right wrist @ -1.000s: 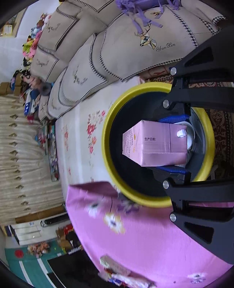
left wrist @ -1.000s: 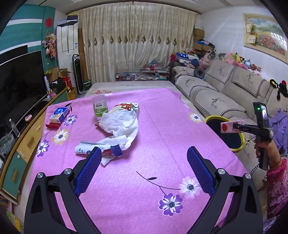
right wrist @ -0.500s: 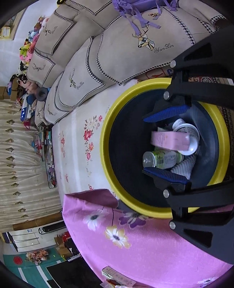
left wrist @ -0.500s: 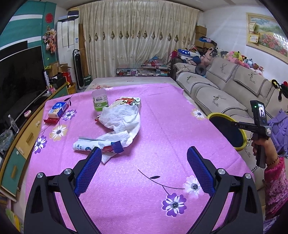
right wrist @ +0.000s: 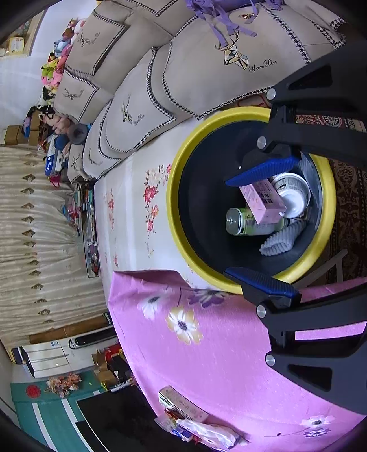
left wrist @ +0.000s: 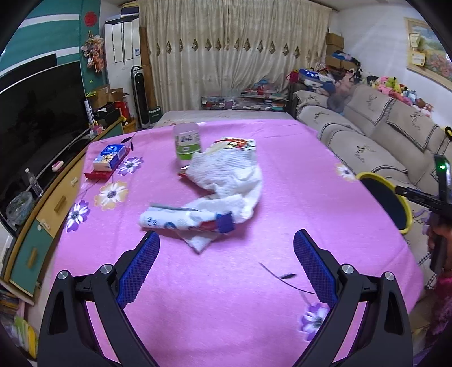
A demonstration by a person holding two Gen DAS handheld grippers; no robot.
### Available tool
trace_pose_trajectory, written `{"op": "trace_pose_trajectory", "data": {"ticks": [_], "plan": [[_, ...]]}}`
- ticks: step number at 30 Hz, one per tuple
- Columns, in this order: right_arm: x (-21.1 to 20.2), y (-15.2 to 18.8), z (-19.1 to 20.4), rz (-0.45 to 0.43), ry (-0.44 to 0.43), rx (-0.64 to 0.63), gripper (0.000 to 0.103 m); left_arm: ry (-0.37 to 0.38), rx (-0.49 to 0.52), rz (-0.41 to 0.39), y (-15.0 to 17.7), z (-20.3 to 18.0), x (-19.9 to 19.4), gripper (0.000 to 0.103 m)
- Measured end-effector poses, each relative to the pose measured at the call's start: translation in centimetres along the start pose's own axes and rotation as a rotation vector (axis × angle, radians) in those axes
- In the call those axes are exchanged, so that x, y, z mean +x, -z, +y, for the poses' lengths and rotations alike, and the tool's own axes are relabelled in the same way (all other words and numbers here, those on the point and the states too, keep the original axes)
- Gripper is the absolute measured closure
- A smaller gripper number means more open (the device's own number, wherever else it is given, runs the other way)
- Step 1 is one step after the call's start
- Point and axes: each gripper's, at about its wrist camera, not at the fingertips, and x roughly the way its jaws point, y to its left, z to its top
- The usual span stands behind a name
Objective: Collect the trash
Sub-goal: 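Carry the pink carton over the bin and release it with the right gripper, then grasp the white-and-blue tube with the left gripper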
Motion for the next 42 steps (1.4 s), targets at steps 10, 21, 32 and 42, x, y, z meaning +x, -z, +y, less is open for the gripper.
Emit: {"op": "trace_pose_trajectory", "data": {"ticks": [10,21,32,42], "plan": [[1.1,0.5,0.8,0.033,-0.014,-0.012,0.046,0.123,0.104,0.055,-1.8,4.8,5.0,0.009],[1.7,0.2,2.5,0.055,-0.028,-0.038,0.046,0.211,0.146,0.213,-1.8,7.6,10.7,0.009],[1.6,0.0,4.1,0.058,-0.053,-0.065,0.046,0.279,0.129,0.257,-1.6,8.3,12.0,0.009],[1.2,0.2,3.7,0.053,-0.067,-0.052,0.045,0.591,0.284,0.266,0.6,-1.0,4.2,0.009]]}}
